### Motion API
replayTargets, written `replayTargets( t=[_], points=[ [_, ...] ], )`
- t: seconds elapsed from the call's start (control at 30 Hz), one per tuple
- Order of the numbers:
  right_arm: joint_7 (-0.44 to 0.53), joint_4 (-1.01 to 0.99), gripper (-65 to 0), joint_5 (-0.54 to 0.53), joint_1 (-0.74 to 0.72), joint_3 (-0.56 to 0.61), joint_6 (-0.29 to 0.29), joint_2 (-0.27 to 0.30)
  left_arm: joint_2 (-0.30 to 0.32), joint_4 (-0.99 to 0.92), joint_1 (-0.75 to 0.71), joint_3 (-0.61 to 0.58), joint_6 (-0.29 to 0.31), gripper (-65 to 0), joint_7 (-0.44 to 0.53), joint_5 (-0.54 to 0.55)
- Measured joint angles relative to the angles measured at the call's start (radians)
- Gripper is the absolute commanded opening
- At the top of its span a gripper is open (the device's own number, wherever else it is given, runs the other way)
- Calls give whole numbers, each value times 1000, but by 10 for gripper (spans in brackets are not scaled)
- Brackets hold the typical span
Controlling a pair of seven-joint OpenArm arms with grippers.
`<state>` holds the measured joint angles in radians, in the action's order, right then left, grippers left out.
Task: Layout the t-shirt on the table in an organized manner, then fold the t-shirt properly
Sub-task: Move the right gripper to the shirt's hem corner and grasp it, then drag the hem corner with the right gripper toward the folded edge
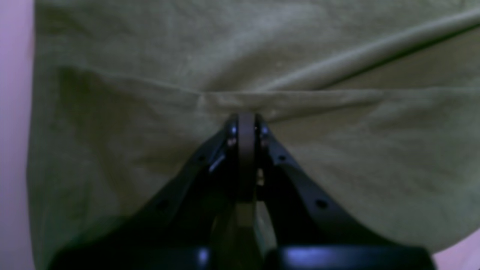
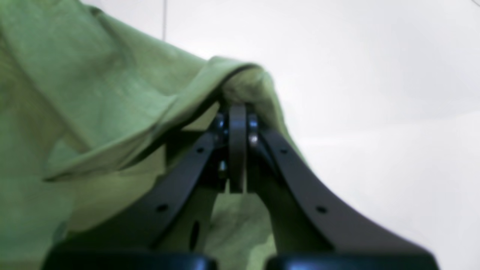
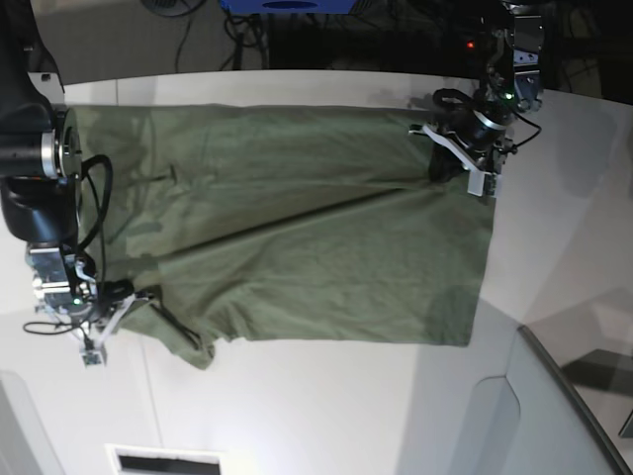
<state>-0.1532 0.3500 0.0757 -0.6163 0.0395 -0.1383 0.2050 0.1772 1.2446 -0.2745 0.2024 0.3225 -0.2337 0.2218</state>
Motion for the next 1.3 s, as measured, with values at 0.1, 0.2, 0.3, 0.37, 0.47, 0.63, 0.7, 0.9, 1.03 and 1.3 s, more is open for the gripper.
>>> replayTargets(
  t=[0.1,0.2,0.3,0.37,0.47,0.63,0.7,0.9,1.03,1.3],
  points=[
    [3,-32,-647,0,-21,0,1,6,4,-3,-2,27,0,-650,-3,0],
    [46,-32,-647,0,-32,0,49,10,8,-3,-3,39,-2,-650,-5,-4],
    [73,-31,-647,0,-31,0,121,16,8,-1,-4,39,-4,-650,-10,-4],
    [71,-31,-647,0,-26,0,123,22,8,10,-4,38,-6,-650,-24,-9],
    [69,-31,-647,-1,-23,-1,124,21,0,60,-14,36,-32,-650,-72,-36],
    [67,-31,-647,-1,-23,-1,124,14,0,138,-32,36,-51,-650,-151,-66],
    [19,-24,-650,-1,-23,-1,124,14,0,172,-44,37,-55,-650,-156,-69],
    [-227,427,-650,-143,188,0,130,35,0,241,-40,38,-55,-650,-227,-68],
    [-508,813,-650,-146,360,-11,134,50,1,280,-42,39,-55,-650,-240,-68],
    [-632,972,-648,-143,542,-211,132,-26,-4,307,-21,61,-50,-650,-246,-67]
  ],
)
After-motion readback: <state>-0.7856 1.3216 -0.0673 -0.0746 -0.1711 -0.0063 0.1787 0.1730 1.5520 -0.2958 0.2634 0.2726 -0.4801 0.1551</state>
